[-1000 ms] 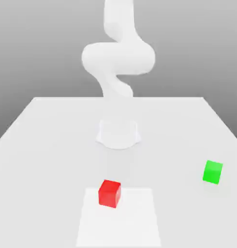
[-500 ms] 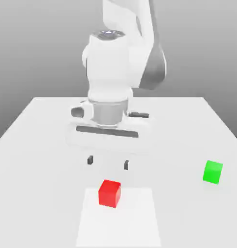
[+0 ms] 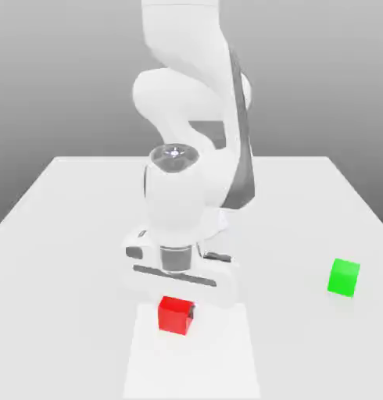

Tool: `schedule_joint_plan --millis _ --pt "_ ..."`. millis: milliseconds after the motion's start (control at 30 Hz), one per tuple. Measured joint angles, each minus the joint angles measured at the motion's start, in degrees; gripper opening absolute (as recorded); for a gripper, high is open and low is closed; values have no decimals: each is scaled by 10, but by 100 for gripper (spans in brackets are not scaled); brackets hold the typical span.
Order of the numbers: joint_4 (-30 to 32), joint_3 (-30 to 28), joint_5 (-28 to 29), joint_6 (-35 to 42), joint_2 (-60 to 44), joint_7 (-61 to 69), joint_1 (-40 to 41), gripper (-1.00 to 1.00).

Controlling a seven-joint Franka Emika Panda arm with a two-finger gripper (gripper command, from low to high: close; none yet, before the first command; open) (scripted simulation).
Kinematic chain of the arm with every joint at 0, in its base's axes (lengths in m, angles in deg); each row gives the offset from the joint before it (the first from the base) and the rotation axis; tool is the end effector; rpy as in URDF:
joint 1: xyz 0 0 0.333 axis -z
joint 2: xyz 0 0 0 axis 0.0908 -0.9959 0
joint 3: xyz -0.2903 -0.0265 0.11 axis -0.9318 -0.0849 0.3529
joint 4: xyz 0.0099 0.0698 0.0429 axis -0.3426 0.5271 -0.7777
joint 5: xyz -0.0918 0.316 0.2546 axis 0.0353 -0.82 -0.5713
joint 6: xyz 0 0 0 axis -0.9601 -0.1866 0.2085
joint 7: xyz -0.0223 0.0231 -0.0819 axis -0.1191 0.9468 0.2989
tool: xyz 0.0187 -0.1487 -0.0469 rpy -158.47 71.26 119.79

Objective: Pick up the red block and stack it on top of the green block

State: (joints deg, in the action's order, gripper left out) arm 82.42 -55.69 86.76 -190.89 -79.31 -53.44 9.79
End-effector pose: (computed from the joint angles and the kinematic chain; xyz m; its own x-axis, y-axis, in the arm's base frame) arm 0.3547 -0.0239 0.0741 0.4642 -0.8857 0.0002 -0.8857 -0.4642 -0.0006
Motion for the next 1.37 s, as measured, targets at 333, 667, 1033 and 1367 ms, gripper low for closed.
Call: schedule_joint_plan --millis 333,667,1033,1367 --pt "11 31 -14 128 139 9 -52 -100" --pt "-15 125 -36 165 151 20 -186 -100" --pt "-44 241 -62 199 159 34 -319 -100" --pt "-52 205 88 88 29 -74 -339 100"
